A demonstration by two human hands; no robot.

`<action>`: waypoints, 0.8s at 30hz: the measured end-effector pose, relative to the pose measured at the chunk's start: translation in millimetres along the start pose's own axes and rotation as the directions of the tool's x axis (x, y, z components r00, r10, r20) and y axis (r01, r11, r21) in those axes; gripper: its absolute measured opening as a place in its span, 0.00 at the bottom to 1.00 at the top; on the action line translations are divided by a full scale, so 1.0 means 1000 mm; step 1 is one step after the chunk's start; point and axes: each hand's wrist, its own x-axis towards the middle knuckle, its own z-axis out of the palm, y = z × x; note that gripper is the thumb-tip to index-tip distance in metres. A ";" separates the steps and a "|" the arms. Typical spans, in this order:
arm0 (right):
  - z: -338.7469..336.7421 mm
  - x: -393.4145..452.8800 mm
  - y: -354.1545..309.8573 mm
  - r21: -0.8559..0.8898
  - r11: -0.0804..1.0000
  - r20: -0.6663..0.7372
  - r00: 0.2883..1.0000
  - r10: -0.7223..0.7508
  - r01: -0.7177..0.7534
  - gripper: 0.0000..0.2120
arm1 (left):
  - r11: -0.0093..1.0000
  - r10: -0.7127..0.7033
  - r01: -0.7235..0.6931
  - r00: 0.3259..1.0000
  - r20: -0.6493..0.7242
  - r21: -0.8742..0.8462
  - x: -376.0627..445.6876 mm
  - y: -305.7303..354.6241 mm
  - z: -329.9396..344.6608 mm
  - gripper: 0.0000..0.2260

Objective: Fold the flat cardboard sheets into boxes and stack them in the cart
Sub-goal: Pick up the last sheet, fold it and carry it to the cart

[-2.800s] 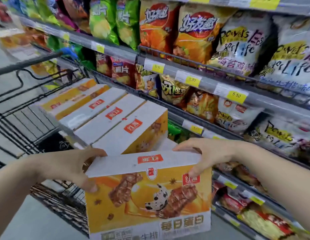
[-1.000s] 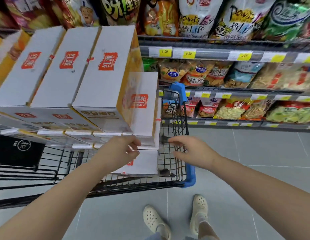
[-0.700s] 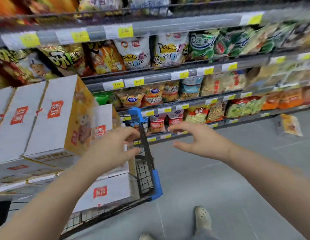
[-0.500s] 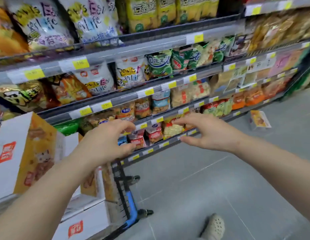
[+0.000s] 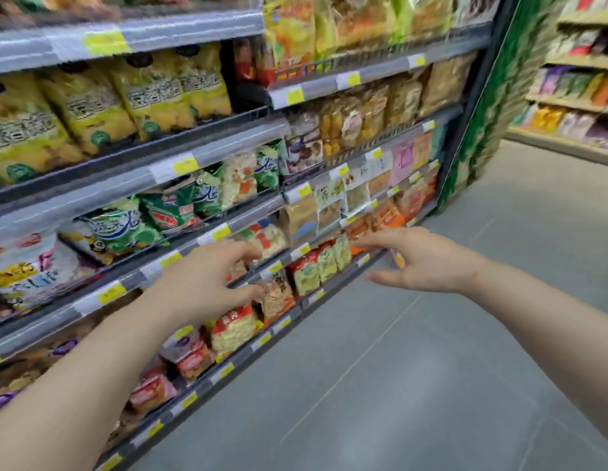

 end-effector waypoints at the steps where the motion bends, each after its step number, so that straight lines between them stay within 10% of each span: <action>1: -0.006 0.000 0.021 0.016 1.000 -0.010 1.000 0.018 -0.018 0.25 | 1.000 0.005 -0.005 1.000 0.004 -0.006 0.018 0.012 0.000 0.23; 24: -0.069 0.075 0.358 0.185 0.797 -0.020 0.808 0.588 -0.575 0.20 | 0.876 0.481 -0.468 0.867 0.130 -0.114 0.451 0.165 0.046 0.18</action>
